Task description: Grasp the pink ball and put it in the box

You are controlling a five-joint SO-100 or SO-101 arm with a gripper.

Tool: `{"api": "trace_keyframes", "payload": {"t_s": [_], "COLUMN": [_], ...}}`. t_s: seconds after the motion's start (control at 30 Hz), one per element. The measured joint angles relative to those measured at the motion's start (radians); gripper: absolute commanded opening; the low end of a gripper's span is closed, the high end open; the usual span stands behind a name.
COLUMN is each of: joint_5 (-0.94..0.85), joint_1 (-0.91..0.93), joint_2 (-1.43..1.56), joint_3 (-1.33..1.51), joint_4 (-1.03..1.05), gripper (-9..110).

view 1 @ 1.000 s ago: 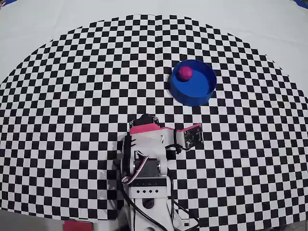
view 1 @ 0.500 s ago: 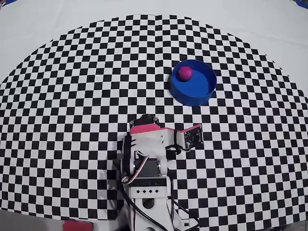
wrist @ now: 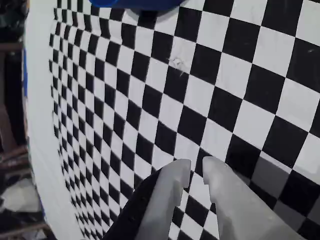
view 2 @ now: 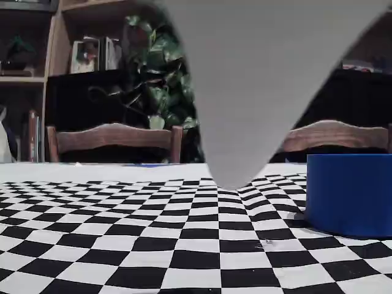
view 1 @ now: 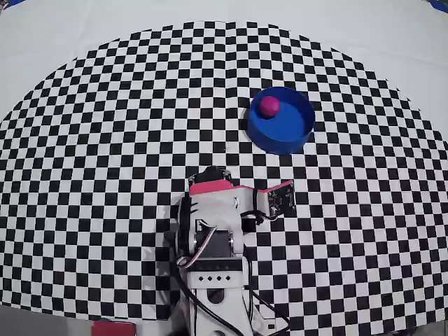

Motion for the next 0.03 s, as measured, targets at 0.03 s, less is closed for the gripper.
{"api": "trace_keyframes", "payload": {"t_s": [0.03], "joint_5": [0.000], "joint_1": [0.000], "joint_2": [0.000], "joint_3": [0.000], "joint_4": [0.000], "gripper": [0]}}
